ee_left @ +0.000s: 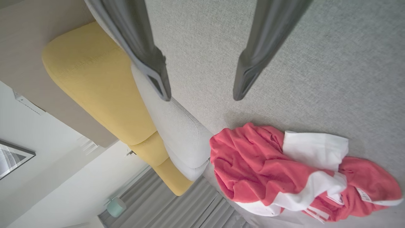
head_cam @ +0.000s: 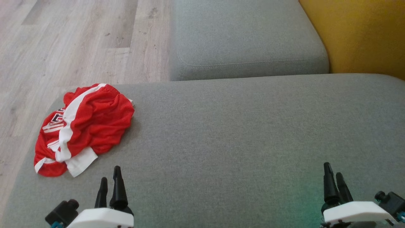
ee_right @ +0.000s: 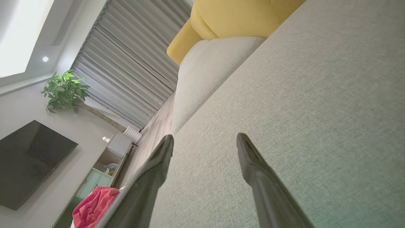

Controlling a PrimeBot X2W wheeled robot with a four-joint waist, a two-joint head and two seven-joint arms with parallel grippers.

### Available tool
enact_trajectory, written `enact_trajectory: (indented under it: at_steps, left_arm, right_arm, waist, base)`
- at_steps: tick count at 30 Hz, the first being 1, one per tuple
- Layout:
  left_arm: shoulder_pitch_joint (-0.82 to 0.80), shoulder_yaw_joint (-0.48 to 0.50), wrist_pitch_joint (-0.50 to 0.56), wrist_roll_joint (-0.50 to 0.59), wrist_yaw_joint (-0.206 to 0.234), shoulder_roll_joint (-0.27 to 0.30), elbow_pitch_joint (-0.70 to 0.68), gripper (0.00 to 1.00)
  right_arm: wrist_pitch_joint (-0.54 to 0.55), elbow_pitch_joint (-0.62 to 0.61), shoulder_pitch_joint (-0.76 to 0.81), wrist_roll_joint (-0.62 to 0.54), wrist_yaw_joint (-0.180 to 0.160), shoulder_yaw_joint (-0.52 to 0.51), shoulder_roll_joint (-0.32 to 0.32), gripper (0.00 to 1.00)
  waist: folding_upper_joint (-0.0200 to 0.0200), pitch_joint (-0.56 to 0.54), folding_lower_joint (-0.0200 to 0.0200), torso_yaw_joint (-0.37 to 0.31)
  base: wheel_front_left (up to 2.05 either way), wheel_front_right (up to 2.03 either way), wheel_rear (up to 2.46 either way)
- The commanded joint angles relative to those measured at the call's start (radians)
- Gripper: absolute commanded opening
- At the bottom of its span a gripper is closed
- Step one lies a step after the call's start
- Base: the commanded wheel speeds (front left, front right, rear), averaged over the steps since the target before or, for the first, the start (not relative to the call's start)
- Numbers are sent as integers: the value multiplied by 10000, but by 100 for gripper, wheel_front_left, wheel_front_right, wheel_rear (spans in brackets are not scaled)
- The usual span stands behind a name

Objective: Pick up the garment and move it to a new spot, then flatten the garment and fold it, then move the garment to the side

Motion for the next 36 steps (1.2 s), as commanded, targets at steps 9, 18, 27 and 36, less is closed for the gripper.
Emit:
enact_trajectory:
  at_steps: [9, 18, 27, 36]
  left_arm:
    - [-198, -228, -374, 1269, 133, 56, -428, 100]
    - [-159, -496, -641, 2344, 319, 61, -398, 100]
    - [-104, -754, -907, 3395, 539, 66, -302, 100]
    - [-56, -931, -1175, 4513, 801, 71, -275, 100]
  right_arm:
    - [-365, -440, -105, -1237, 48, 368, -55, 100]
    - [-631, -481, 41, -2325, 54, 478, -60, 100]
    - [-895, -478, 165, -3456, 60, 657, -65, 100]
    - [-1161, -523, 300, -4561, 65, 867, -70, 100]
  waist:
    - [0, -193, -1, 22]
    - [0, -381, -1, 67]
    - [0, -583, -1, 74]
    - [0, -774, -1, 71]
  base:
    - [0, 0, 0]
    - [0, 0, 0]
    - [0, 0, 0]
    - [0, 0, 0]
